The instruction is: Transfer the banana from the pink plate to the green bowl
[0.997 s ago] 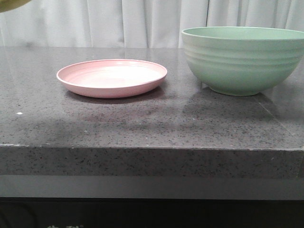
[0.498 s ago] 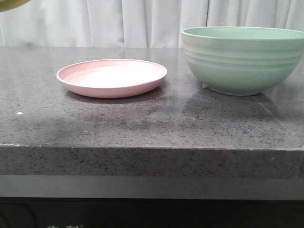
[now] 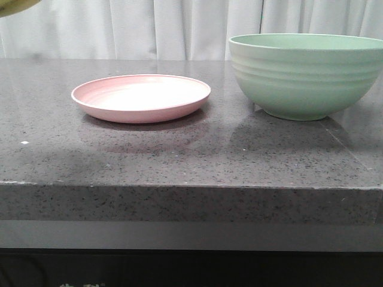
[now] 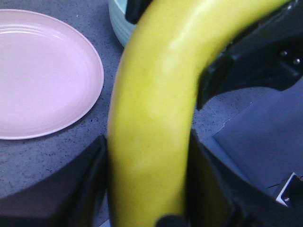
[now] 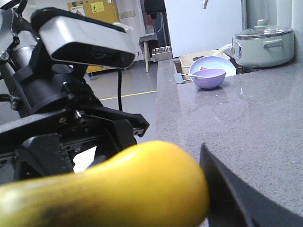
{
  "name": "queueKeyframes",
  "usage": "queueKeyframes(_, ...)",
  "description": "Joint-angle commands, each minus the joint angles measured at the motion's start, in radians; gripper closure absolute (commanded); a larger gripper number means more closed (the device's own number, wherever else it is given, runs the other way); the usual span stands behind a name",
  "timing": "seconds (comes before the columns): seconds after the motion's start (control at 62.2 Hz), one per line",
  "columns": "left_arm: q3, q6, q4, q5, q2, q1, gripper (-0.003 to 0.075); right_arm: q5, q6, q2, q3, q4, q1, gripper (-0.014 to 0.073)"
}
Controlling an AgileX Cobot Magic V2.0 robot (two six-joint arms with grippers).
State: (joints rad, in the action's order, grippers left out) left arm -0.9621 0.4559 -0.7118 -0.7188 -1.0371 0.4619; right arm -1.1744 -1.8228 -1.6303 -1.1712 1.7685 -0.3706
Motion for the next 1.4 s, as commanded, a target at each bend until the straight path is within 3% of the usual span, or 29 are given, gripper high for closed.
queueKeyframes(0.0,-0.032,0.001,-0.04,0.061,0.015,0.004,0.0311,-0.071,0.001,0.038,-0.032,0.137,-0.001,0.0392)
queueKeyframes(0.096,-0.032,0.001,-0.04,0.061,0.015,0.004,0.0136,-0.071,0.001,0.038,-0.032,0.136,-0.001,0.0392)
queueKeyframes(0.177,-0.032,0.001,-0.04,0.061,0.015,0.004,0.0078,-0.068,0.001,0.038,-0.032,0.13,-0.001,0.0392)
queueKeyframes(0.434,-0.048,0.001,-0.028,0.058,0.036,0.004,0.008,0.01,0.066,0.062,-0.033,0.054,0.012,0.0392)
queueKeyframes(0.563,-0.056,0.001,-0.011,0.051,0.07,0.004,0.008,0.135,0.171,0.115,-0.039,-0.072,0.046,0.0392)
queueKeyframes(0.756,-0.056,0.001,-0.005,0.051,0.1,0.004,0.008,0.255,0.477,0.206,-0.123,-0.366,0.129,0.0392)
queueKeyframes(0.965,-0.056,0.001,-0.005,0.053,0.097,0.004,0.008,0.274,0.889,0.223,-0.273,-0.673,0.268,0.0392)
queueKeyframes(1.141,-0.056,0.001,-0.005,0.054,0.097,0.004,0.008,0.312,0.988,0.22,-0.301,-0.693,0.392,0.0392)
queueKeyframes(1.383,-0.056,0.001,-0.005,0.055,0.097,0.004,0.008,0.326,0.997,0.169,-0.301,-0.688,0.496,0.039)
